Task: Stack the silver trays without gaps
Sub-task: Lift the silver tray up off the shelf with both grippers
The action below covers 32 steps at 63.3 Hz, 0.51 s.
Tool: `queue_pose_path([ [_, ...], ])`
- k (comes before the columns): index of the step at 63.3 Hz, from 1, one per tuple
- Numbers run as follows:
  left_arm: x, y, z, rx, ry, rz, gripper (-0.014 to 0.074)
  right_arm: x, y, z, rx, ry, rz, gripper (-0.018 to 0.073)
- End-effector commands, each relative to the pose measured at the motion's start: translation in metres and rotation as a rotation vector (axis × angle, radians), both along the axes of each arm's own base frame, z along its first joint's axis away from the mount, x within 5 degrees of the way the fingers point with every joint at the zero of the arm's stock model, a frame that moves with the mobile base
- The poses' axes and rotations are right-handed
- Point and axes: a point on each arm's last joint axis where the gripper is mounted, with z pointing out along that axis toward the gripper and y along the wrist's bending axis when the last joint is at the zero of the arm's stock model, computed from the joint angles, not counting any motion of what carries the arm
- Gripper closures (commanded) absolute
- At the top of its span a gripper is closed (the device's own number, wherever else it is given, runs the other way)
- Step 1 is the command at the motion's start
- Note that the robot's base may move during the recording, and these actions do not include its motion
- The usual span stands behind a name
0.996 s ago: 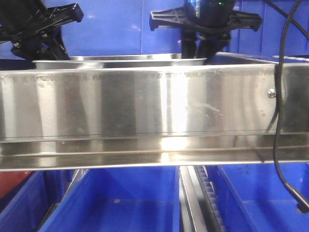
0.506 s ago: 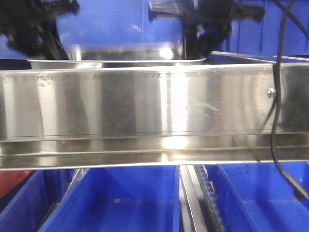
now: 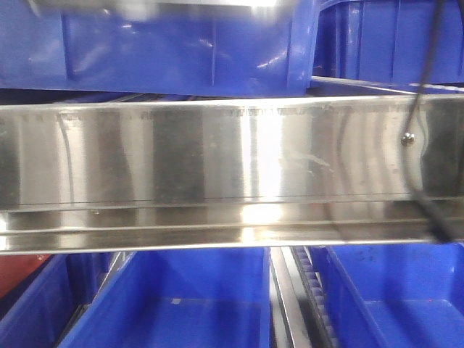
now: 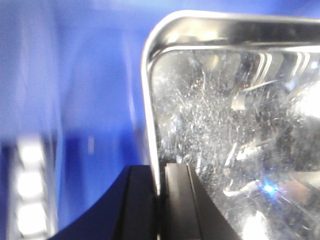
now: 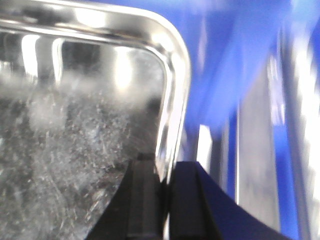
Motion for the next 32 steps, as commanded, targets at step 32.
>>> queue_pose_path([
  [32, -0.063, 0.006, 0.067, -0.036, -0.335, -0.03, 0.0613, -0.048, -0.033, 0.079, 0.097, -0.326, 0.047, 0.064],
])
